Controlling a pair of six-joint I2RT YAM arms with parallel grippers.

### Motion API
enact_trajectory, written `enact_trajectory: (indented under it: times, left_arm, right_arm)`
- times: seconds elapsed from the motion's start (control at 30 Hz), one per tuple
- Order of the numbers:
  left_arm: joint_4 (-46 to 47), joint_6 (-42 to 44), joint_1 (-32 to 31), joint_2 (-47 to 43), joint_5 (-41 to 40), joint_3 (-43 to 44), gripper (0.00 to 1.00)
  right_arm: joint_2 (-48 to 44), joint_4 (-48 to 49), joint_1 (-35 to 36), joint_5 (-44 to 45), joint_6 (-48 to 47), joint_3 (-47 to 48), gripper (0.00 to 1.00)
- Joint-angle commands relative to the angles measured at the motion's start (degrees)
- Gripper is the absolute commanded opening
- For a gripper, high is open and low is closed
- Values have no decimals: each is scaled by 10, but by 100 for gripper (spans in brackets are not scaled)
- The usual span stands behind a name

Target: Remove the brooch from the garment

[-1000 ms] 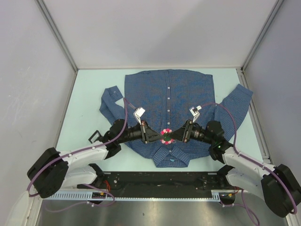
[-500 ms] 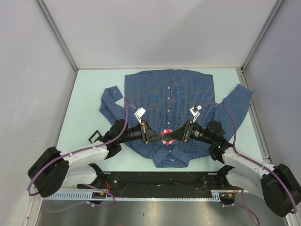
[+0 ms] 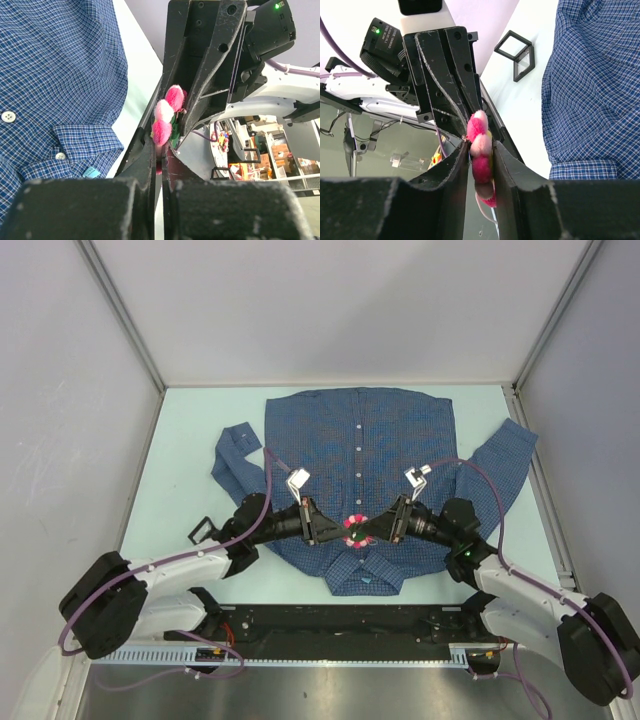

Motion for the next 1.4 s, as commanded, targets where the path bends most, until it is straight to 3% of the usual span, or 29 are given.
enact_trajectory:
  times: [0.0, 0.47, 0.73, 0.8, 0.93, 1.0, 1.13, 1.23, 1.37]
  left_arm:
    - [17, -14, 10, -5, -2, 0, 0]
    - [34, -21, 10, 6, 12, 0, 0]
    - [37, -23, 10, 5, 12, -3, 0]
    - [38, -23, 10, 6, 14, -3, 0]
    - [29, -13, 10, 2, 22, 4, 1]
    - [3, 5, 10, -9, 21, 7, 6]
    - [-38, 41, 10, -46, 14, 11, 31]
    - [-98, 80, 3, -67, 0, 38, 42]
    - [-155, 122, -25, -77, -24, 62, 48]
  right_arm:
    - [-17, 8, -7, -4, -2, -4, 31]
    - [2, 39, -5, -10, 7, -8, 30]
    - [2, 39, -4, -8, 5, -15, 11]
    - [2, 38, -5, -9, 4, -16, 0]
    - [1, 37, -5, -13, 0, -16, 0]
    - [1, 39, -8, -22, -4, -16, 0]
    - [8, 68, -21, -50, 1, -19, 0]
    - [19, 101, -23, -72, 8, -19, 0]
    - [39, 142, -24, -92, 22, -20, 0]
